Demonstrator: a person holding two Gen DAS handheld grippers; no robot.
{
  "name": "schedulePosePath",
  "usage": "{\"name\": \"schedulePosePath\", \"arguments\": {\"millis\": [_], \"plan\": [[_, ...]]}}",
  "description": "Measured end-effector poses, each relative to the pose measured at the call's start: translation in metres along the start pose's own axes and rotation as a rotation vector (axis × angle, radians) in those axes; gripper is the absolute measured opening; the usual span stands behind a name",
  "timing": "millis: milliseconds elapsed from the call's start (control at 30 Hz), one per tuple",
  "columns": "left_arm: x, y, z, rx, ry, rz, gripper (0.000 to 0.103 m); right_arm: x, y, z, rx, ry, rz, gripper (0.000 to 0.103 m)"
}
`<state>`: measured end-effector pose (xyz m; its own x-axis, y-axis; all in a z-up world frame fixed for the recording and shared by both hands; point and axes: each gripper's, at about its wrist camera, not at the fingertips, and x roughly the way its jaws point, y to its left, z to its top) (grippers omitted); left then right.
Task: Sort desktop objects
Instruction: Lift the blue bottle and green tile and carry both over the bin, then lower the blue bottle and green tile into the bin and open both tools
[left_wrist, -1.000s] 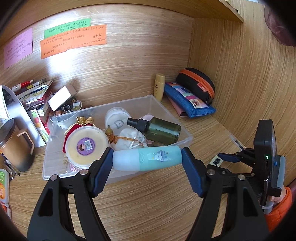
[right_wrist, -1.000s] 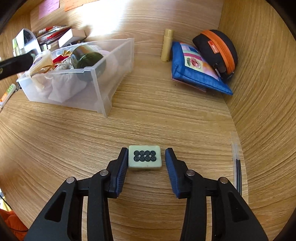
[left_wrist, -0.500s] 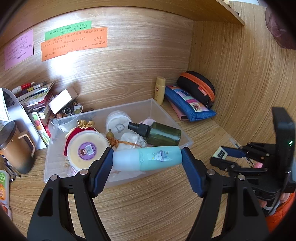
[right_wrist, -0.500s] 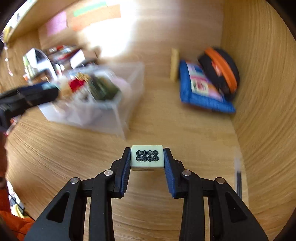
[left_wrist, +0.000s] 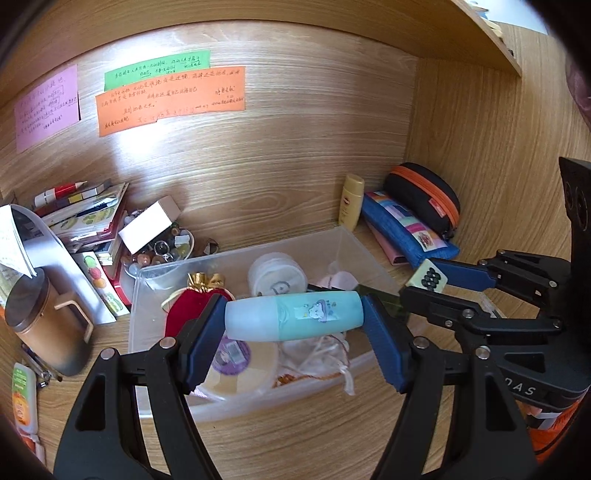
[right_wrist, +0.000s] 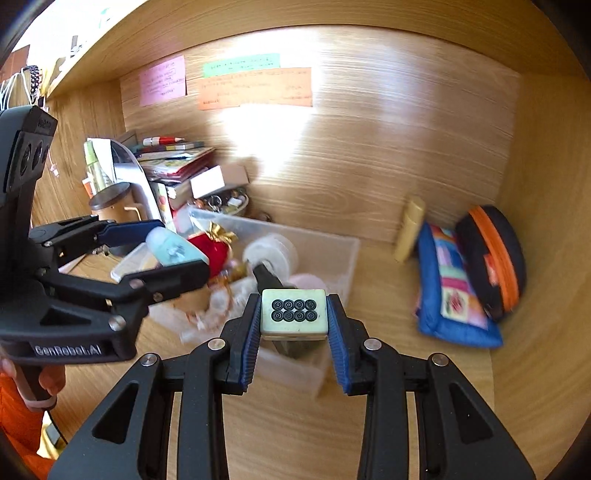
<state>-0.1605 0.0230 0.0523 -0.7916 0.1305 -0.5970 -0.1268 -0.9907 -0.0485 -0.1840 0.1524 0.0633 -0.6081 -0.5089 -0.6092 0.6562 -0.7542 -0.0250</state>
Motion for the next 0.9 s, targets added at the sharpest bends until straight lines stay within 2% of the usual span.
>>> {"name": "schedulePosePath", "arguments": {"millis": [333, 900], "plan": [[0.034, 0.020, 0.019, -0.036, 0.039, 0.018, 0.073, 0.046, -0.008, 0.027, 0.009, 0.033, 0.016, 0.031], [0.076, 0.033, 0.019, -0.050, 0.115, 0.018, 0.073, 0.096, -0.028, 0.033, 0.060, 0.102, 0.039, 0.031]]}}
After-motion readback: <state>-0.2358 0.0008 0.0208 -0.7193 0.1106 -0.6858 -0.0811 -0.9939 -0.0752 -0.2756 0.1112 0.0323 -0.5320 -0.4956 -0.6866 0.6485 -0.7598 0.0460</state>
